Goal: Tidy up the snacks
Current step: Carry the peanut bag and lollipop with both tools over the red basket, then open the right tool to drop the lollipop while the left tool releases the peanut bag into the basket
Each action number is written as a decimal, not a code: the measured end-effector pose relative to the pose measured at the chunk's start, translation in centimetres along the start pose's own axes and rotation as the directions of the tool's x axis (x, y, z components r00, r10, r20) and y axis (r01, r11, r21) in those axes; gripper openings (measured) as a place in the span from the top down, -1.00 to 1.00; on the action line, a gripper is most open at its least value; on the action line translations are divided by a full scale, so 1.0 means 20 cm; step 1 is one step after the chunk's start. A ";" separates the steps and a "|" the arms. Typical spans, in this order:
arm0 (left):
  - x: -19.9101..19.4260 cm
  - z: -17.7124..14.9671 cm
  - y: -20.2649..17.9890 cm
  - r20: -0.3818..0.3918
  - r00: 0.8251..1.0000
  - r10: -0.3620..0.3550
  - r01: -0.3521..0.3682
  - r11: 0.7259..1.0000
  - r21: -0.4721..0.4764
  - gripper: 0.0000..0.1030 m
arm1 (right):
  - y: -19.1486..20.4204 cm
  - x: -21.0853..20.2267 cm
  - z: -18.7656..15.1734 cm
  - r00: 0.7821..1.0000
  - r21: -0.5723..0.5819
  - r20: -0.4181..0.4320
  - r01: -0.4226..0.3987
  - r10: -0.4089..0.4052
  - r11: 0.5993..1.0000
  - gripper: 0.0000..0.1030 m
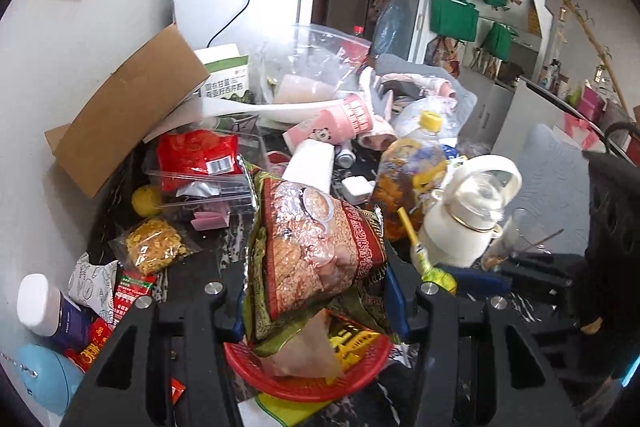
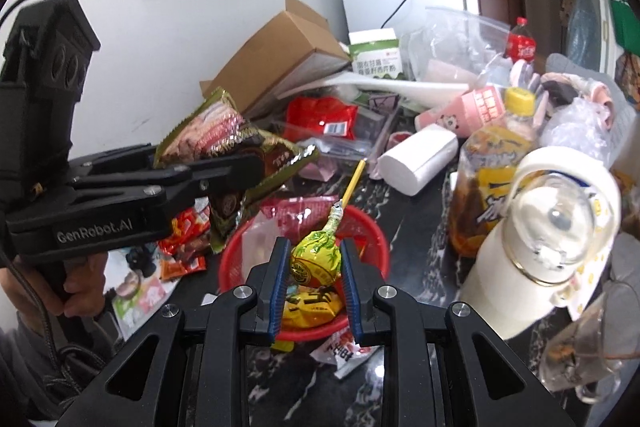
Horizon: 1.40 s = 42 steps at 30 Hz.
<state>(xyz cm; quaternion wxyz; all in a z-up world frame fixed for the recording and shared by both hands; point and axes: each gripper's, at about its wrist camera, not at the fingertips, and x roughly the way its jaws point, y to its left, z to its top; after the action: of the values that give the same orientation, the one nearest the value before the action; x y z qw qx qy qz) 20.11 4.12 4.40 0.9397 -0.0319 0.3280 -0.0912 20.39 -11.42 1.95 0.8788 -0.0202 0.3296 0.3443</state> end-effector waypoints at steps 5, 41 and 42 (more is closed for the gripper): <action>0.06 -0.01 0.04 -0.021 1.000 0.015 -0.015 1.000 -0.007 0.01 | -0.02 0.16 -0.02 0.998 -0.001 -0.054 -0.039 0.039 0.999 0.52; 0.44 -0.21 -0.10 -0.272 0.962 0.007 0.016 0.996 0.083 -0.42 | -0.20 0.14 -0.15 0.988 0.076 -0.128 0.092 -0.082 0.993 -0.10; 0.43 -0.21 -0.10 -0.266 0.964 0.011 0.011 0.997 0.080 -0.42 | -0.20 0.14 -0.15 0.989 0.077 -0.128 0.090 -0.080 0.993 -0.10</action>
<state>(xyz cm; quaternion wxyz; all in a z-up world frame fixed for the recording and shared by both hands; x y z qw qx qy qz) 23.85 0.47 -3.95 0.8876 0.0186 0.4473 -0.1080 22.61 -13.53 -2.86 0.8705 -0.0194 0.3966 0.2908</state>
